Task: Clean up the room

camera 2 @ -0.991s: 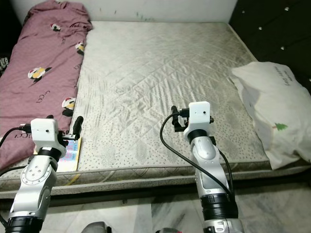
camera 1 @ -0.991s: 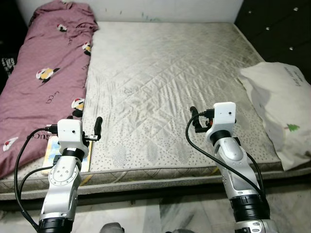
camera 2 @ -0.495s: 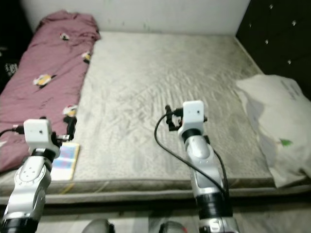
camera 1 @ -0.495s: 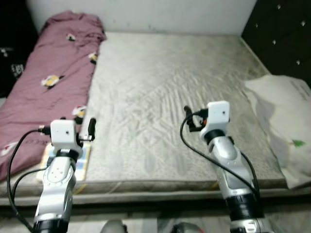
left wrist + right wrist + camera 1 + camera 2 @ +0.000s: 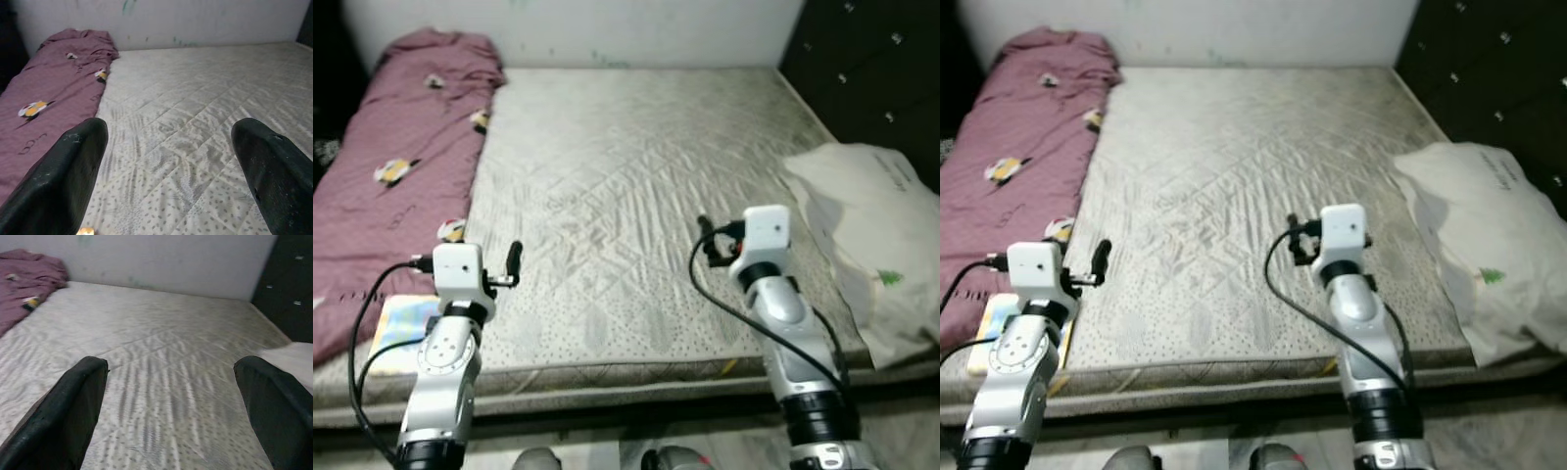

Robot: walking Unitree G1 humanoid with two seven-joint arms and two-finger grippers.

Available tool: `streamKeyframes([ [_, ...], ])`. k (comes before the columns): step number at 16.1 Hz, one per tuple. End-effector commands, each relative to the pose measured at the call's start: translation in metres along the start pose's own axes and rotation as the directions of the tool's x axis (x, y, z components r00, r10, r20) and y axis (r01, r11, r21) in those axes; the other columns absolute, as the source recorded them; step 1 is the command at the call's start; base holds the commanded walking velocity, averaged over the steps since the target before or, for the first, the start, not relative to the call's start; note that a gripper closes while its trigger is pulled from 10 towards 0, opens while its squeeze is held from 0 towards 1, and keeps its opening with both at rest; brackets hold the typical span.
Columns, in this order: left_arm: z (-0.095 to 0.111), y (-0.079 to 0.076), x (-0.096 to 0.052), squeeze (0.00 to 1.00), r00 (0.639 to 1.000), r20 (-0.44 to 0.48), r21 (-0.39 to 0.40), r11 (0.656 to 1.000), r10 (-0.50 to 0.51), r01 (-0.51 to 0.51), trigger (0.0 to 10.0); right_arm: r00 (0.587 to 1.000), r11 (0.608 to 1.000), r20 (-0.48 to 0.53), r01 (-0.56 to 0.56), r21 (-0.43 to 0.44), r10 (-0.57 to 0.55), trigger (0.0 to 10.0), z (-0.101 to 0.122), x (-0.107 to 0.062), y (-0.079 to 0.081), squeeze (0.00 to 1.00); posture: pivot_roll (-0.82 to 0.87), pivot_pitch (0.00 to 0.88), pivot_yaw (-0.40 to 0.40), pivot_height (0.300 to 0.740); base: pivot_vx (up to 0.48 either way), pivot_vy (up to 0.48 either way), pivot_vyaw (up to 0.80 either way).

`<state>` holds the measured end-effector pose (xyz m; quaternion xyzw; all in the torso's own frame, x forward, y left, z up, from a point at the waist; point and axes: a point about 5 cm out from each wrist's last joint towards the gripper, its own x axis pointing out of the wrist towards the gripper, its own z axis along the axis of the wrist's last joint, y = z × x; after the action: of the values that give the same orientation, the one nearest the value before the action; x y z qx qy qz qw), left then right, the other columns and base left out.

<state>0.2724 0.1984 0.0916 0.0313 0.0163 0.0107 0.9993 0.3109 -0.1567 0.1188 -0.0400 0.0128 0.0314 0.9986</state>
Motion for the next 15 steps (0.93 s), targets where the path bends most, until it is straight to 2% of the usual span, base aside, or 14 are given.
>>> streamKeyframes([
  [1,0.0003,0.006,-0.0003,0.0,1.0,-0.006,0.001,1.0,0.014,-0.014,10.0,1.0,1.0,0.0,-0.005,0.004,0.005,10.0,0.0006,0.0007,0.0032,0.0,0.03,0.075,-0.018,0.74,0.0,0.48,-0.63],
  [12,0.0019,0.0057,0.0005,0.0,1.0,0.004,-0.011,1.0,0.022,-0.022,10.0,1.0,1.0,0.0,-0.016,-0.006,0.016,10.0,0.0014,0.0018,0.0047,0.0,0.03,0.077,-0.021,0.74,0.0,0.48,-0.53],
  [14,0.0034,0.0059,0.0006,0.0,0.999,0.021,-0.003,1.0,0.027,-0.027,10.0,1.0,1.0,0.016,-0.025,0.007,0.025,10.0,0.0034,0.0017,0.006,0.0,0.03,0.077,-0.021,0.74,0.0,0.441,0.0],
  [15,0.0045,0.0061,0.0006,0.0,0.999,0.032,0.003,0.999,0.032,-0.032,10.0,0.999,0.999,0.025,-0.035,0.006,0.035,10.0,0.0045,0.0013,0.0075,0.0,0.03,0.077,-0.021,0.74,0.0,0.0,0.0],
])
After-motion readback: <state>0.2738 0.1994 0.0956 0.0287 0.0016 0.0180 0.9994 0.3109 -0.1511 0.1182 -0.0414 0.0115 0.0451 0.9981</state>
